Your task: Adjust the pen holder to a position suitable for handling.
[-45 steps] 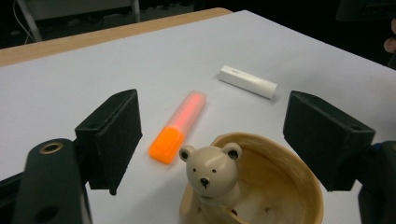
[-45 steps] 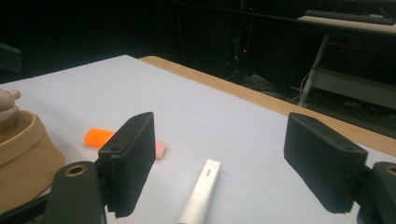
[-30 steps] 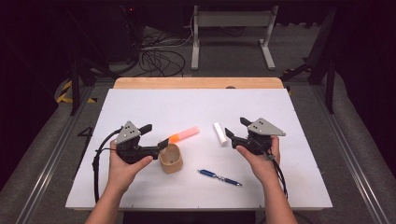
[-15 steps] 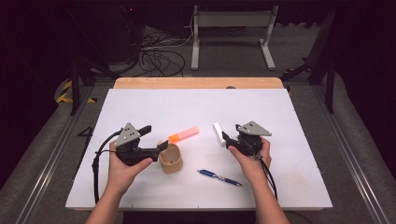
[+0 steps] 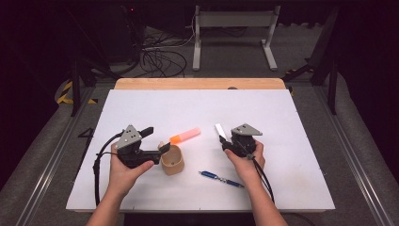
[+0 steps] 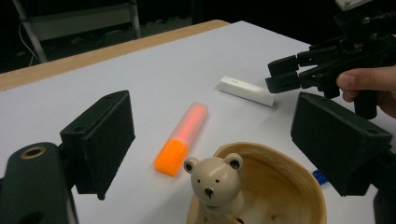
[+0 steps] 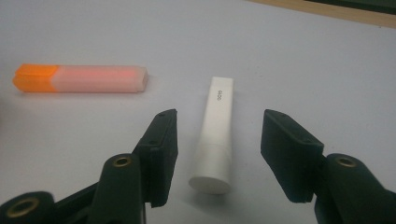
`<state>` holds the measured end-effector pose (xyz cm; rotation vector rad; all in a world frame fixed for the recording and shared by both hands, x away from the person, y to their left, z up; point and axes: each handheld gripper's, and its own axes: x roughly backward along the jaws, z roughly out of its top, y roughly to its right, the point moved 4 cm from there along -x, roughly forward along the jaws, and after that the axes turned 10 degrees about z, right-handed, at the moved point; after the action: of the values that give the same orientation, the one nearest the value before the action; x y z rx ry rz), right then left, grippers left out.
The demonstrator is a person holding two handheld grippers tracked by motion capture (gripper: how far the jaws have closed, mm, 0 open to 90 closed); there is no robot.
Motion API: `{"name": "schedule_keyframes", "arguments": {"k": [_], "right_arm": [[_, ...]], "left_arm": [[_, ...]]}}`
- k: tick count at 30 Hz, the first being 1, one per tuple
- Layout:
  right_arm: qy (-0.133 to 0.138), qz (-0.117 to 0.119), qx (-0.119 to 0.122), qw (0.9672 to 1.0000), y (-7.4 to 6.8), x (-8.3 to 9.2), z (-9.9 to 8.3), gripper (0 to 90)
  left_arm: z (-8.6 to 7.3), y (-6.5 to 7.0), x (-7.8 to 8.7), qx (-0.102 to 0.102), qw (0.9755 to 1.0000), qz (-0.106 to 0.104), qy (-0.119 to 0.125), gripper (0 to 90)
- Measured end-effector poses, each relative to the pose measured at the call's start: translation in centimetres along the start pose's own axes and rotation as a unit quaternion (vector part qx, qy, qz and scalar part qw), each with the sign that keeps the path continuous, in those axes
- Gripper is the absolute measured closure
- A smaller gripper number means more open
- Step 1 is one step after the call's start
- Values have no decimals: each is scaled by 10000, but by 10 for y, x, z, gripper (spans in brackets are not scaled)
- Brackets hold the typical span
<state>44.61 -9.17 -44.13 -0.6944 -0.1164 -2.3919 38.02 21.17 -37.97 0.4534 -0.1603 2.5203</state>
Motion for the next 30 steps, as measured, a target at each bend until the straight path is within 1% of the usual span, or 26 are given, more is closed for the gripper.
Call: {"name": "schedule_keyframes", "arguments": {"k": [2, 4, 10, 15, 19, 30], "right_arm": [[-43, -11, -32, 10000, 0, -2, -1, 470], [-89, -32, -67, 9999, 0, -5, -2, 470], [-222, -69, -64, 9997, -1, -12, -4, 470], [-323, -98, -61, 9994, -1, -17, -6, 473], [-360, -127, -69, 9992, -1, -20, -7, 474], [-482, -159, -69, 9987, -2, -25, -9, 476]], "left_arm": [[1, 0, 1, -29, 10000, 9, 43, 140], [1, 0, 1, -10, 10000, -6, 57, 138], [1, 0, 2, -61, 10000, 5, 75, 138], [1, -1, 2, -63, 9999, 3, 77, 138], [0, 0, 1, -49, 10000, -2, 75, 138], [0, 0, 2, -86, 9999, 1, 67, 139]]}}
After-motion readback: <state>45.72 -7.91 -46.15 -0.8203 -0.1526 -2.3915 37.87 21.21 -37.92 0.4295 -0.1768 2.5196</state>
